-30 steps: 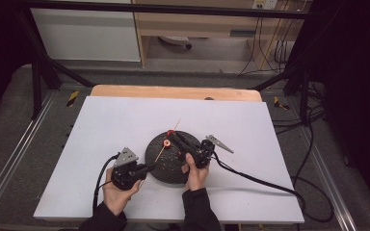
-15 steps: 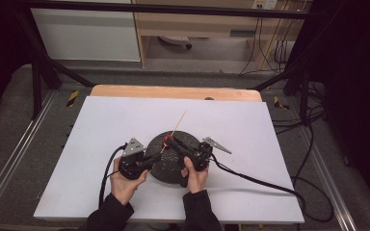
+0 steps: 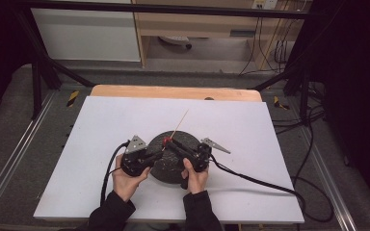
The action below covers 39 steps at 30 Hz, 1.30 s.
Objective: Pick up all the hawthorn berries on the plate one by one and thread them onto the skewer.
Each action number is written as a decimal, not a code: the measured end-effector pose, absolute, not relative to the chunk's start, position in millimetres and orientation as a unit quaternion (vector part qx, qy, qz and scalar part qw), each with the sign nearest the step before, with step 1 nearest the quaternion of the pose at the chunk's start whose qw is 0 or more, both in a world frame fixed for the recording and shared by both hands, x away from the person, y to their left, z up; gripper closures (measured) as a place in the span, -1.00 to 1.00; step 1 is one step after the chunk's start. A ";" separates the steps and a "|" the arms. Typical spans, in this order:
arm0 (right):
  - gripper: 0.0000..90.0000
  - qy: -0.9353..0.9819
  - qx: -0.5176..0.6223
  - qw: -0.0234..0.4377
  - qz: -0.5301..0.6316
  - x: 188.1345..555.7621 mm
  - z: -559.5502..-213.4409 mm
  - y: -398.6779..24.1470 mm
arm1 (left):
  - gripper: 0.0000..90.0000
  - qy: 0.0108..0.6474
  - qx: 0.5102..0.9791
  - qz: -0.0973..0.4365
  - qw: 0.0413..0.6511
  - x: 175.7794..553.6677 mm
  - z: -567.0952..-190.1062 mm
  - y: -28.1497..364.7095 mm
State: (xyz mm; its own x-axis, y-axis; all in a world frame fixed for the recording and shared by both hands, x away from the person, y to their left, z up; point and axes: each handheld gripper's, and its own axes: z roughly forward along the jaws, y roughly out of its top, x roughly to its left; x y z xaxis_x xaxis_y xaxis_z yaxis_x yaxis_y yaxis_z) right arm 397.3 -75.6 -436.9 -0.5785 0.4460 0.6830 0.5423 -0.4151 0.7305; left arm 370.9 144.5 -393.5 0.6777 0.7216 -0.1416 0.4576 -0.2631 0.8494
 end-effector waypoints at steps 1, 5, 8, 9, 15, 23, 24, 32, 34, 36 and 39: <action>0.27 -0.542 -0.458 0.028 -0.704 397.1 -436.3 -75.8 | 0.97 0.376 0.783 0.139 0.476 370.2 -393.8 145.1; 0.09 -0.556 -0.457 0.015 -0.695 396.2 -432.2 -78.1 | 0.97 0.374 0.784 0.139 0.475 367.9 -394.4 150.6; -0.07 -0.573 -0.451 0.002 -0.684 396.9 -429.4 -80.3 | 0.97 0.376 0.784 0.141 0.473 366.5 -395.5 157.0; -0.13 -0.580 -0.450 0.000 -0.679 396.9 -428.3 -81.1 | 0.97 0.376 0.785 0.142 0.471 366.1 -396.0 158.9; -0.49 -0.636 -0.441 -0.017 -0.634 400.0 -422.8 -87.5 | 0.97 0.374 0.792 0.146 0.461 361.1 -401.9 176.2; -0.76 -0.717 -0.421 -0.021 -0.555 404.5 -418.5 -96.9 | 0.96 0.371 0.800 0.144 0.449 353.2 -407.9 195.0; -0.78 -0.727 -0.419 -0.024 -0.543 405.3 -418.0 -98.3 | 0.96 0.371 0.800 0.144 0.450 351.8 -408.6 196.9; -0.87 -0.777 -0.406 -0.033 -0.480 409.4 -410.7 -108.1 | 0.96 0.374 0.801 0.141 0.445 341.9 -417.2 215.1; -0.89 -0.785 -0.401 -0.034 -0.471 410.6 -408.5 -110.2 | 0.96 0.374 0.803 0.142 0.442 340.0 -419.0 218.6; -0.91 -0.797 -0.398 -0.039 -0.452 411.7 -406.6 -111.5 | 0.96 0.373 0.804 0.141 0.441 338.1 -420.4 221.6; -0.92 -0.825 -0.382 -0.051 -0.415 413.9 -404.8 -110.4 | 0.96 0.371 0.807 0.140 0.437 334.6 -423.4 226.0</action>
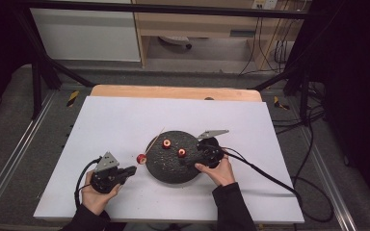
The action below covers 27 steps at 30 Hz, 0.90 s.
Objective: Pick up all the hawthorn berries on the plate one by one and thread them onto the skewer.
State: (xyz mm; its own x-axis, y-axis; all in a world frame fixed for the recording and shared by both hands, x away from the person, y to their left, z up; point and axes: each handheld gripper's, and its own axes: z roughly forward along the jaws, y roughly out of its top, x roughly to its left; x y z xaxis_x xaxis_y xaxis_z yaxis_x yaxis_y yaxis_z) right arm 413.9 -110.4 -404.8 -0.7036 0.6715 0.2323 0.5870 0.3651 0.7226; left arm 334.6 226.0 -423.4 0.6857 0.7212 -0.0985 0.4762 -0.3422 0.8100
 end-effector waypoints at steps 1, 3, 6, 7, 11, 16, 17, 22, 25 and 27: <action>-0.91 0.831 0.378 0.053 0.405 414.8 -404.2 -109.5 | 0.96 0.372 0.807 0.140 0.437 333.4 -424.8 227.4; -0.91 0.840 0.374 0.052 0.390 417.7 -403.1 -108.3 | 0.96 0.372 0.808 0.139 0.435 331.8 -427.1 230.9; -0.91 0.849 0.374 0.056 0.368 422.6 -400.6 -106.6 | 0.96 0.375 0.807 0.137 0.434 330.2 -429.3 235.4; -0.91 0.853 0.372 0.057 0.360 424.4 -399.4 -105.9 | 0.96 0.375 0.807 0.137 0.435 329.8 -429.6 236.9; -0.89 0.867 0.366 0.063 0.331 431.9 -394.0 -101.8 | 0.96 0.376 0.806 0.138 0.436 327.7 -429.7 241.1; -0.87 0.890 0.348 0.065 0.288 439.9 -390.0 -93.6 | 0.96 0.374 0.805 0.138 0.439 326.4 -429.3 242.1; -0.86 0.894 0.343 0.064 0.281 441.3 -389.3 -91.6 | 0.96 0.373 0.807 0.137 0.437 326.4 -429.4 242.0; -0.76 0.904 0.336 0.052 0.259 450.2 -388.9 -82.7 | 0.96 0.372 0.808 0.136 0.437 326.7 -430.4 241.3; -0.67 0.907 0.338 0.039 0.249 456.3 -390.7 -77.0 | 0.96 0.373 0.808 0.134 0.437 327.2 -430.9 241.3; -0.60 0.909 0.335 0.036 0.244 460.9 -392.5 -74.1 | 0.96 0.371 0.809 0.133 0.436 327.2 -431.4 241.0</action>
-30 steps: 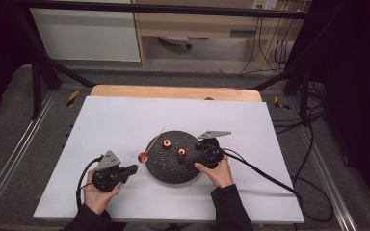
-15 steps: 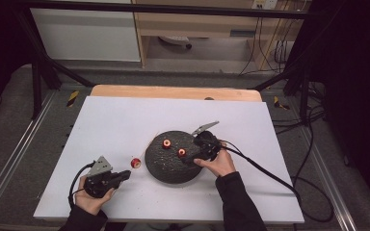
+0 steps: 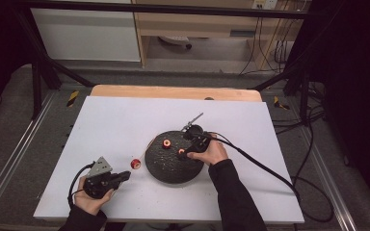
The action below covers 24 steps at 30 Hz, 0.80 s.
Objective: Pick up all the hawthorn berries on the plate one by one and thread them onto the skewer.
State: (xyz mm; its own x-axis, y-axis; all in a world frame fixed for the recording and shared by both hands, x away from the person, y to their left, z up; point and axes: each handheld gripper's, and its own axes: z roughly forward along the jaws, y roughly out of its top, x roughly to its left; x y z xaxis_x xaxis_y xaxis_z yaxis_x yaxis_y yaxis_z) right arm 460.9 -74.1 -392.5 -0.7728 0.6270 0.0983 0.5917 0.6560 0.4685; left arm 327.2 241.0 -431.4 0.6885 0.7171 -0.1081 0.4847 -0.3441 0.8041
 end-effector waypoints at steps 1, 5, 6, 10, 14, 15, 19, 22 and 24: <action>-0.57 0.910 0.336 0.032 0.240 462.8 -393.4 -72.3 | 0.96 0.371 0.809 0.133 0.435 327.3 -431.5 240.9; -0.42 0.915 0.335 0.029 0.224 470.0 -397.1 -66.7 | 0.96 0.372 0.808 0.133 0.436 327.1 -431.3 241.4; -0.37 0.914 0.337 0.027 0.226 471.2 -397.7 -65.6 | 0.96 0.372 0.808 0.133 0.437 327.2 -431.3 241.5; -0.23 0.917 0.337 0.022 0.214 476.8 -401.2 -61.8 | 0.96 0.372 0.809 0.132 0.436 327.4 -431.5 241.3; -0.06 0.920 0.335 0.018 0.203 481.9 -403.0 -59.1 | 0.96 0.370 0.810 0.132 0.435 327.4 -431.7 240.7; -0.02 0.919 0.338 0.016 0.203 482.6 -403.0 -58.8 | 0.96 0.370 0.810 0.132 0.435 327.4 -431.8 240.7; 0.10 0.918 0.342 0.014 0.199 486.1 -405.4 -59.0 | 0.96 0.370 0.810 0.132 0.436 327.3 -431.5 241.1; 0.17 0.918 0.345 0.005 0.195 487.3 -407.2 -58.5 | 0.96 0.370 0.810 0.132 0.435 327.5 -431.6 241.1; 0.22 0.918 0.345 0.000 0.197 488.0 -407.9 -58.0 | 0.96 0.370 0.810 0.132 0.435 327.5 -431.7 240.9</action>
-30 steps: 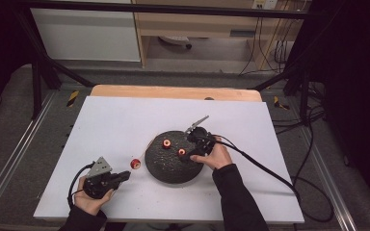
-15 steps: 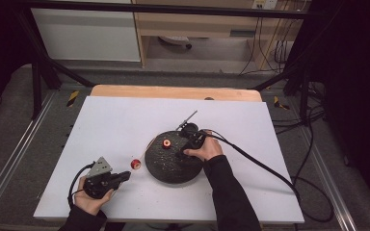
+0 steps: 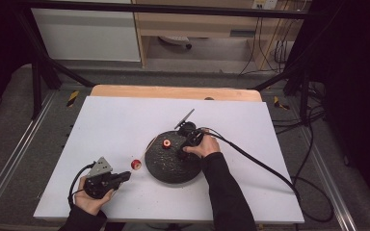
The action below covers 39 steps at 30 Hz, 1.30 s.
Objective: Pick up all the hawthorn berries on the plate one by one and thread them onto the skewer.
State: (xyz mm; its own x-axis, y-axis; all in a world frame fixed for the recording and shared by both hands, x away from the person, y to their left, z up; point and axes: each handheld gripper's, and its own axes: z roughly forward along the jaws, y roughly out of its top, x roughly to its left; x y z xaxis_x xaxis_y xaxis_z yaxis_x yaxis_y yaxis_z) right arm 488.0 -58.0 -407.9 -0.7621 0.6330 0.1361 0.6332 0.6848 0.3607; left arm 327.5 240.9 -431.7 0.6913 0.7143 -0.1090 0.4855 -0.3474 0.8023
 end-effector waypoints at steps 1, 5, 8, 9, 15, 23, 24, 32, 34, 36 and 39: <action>0.24 -0.918 -0.346 0.003 -0.196 488.3 -408.0 -58.0 | 0.96 0.370 0.810 0.131 0.435 327.6 -431.7 241.0; 0.31 -0.918 -0.348 0.010 -0.191 489.1 -409.4 -57.8 | 0.96 0.370 0.810 0.131 0.435 327.7 -431.8 241.1; 0.37 -0.915 -0.355 0.016 -0.193 489.1 -409.7 -57.0 | 0.96 0.370 0.810 0.131 0.435 327.7 -431.8 241.2; 0.37 -0.915 -0.355 0.016 -0.192 489.4 -409.6 -57.2 | 0.96 0.370 0.810 0.131 0.435 327.8 -431.8 241.2; 0.38 -0.912 -0.363 0.021 -0.189 489.8 -409.8 -57.0 | 0.96 0.370 0.810 0.131 0.435 327.7 -431.8 241.1; 0.39 -0.912 -0.366 0.016 -0.186 489.8 -408.8 -57.6 | 0.96 0.370 0.810 0.131 0.436 327.6 -431.6 241.2; 0.39 -0.911 -0.368 0.018 -0.188 489.2 -407.9 -57.7 | 0.96 0.370 0.810 0.131 0.436 327.6 -431.6 241.2; 0.39 -0.903 -0.378 0.017 -0.206 484.6 -397.2 -61.0 | 0.96 0.369 0.811 0.131 0.436 327.2 -431.4 240.6; 0.39 -0.901 -0.378 0.015 -0.214 483.0 -395.5 -61.9 | 0.96 0.368 0.811 0.132 0.436 326.9 -431.3 240.5; 0.39 -0.898 -0.380 0.017 -0.219 480.7 -393.8 -61.9 | 0.96 0.368 0.811 0.132 0.436 326.7 -431.3 240.1; 0.39 -0.895 -0.381 0.019 -0.231 477.0 -391.5 -61.8 | 0.96 0.368 0.811 0.132 0.436 326.6 -431.4 239.9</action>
State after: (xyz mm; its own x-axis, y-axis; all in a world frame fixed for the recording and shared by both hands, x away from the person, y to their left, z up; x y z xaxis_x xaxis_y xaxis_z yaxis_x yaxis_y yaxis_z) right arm 477.0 -61.8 -391.5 -0.7082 0.6742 0.2096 0.6915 0.6026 0.3983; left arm 326.6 239.9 -431.4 0.6948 0.7114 -0.1059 0.4812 -0.3502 0.8036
